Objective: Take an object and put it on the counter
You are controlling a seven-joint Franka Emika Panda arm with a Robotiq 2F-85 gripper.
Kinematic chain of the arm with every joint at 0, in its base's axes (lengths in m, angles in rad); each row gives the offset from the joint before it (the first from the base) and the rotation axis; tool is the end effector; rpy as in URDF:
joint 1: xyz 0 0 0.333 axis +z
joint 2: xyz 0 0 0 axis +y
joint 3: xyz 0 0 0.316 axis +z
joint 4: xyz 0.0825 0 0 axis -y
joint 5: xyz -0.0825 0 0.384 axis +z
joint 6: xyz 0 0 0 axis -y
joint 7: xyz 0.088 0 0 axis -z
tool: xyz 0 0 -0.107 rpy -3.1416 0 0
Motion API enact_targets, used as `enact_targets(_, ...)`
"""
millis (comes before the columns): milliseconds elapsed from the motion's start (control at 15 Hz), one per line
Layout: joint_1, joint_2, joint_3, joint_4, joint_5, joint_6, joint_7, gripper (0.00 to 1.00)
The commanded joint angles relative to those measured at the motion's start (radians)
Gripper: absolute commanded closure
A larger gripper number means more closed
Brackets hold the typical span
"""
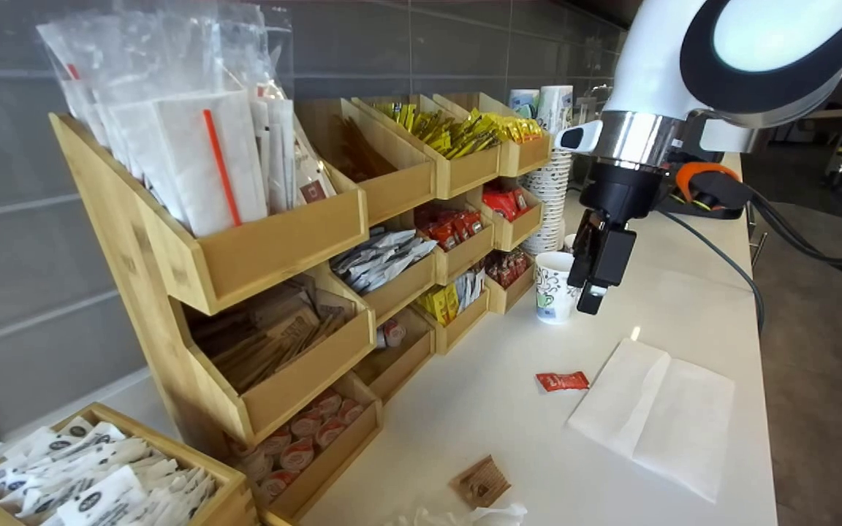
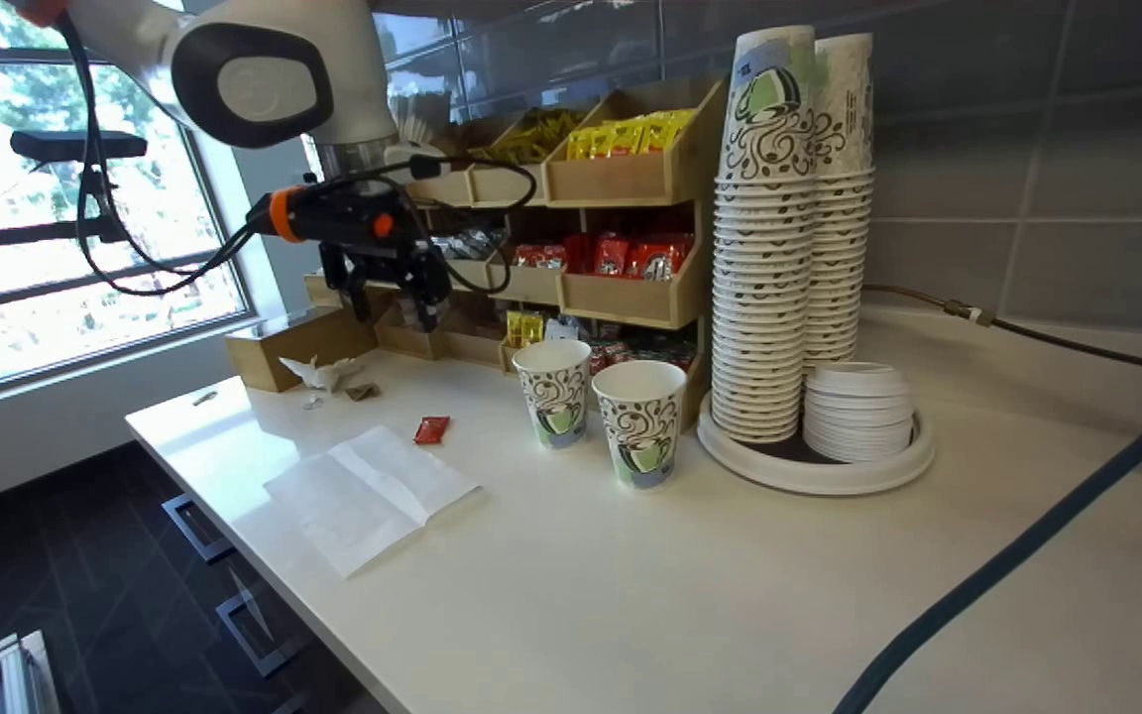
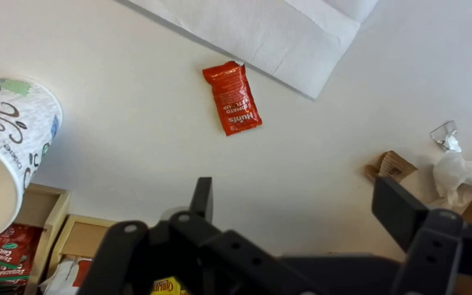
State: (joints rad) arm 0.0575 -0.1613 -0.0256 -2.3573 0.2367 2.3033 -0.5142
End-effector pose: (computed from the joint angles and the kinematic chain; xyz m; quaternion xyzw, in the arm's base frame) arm 0.4892 0.0203 0.4038 -0.9746 -0.1960 -0.0740 0.0785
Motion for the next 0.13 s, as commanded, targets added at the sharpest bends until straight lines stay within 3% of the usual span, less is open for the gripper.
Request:
enact_targets(0,0.004,0.001,-0.004,0.001,-0.001,-0.001,0.002,0.00)
enact_targets(67,0.004,0.001,-0.004,0.001,-0.001,-0.001,0.002,0.00)
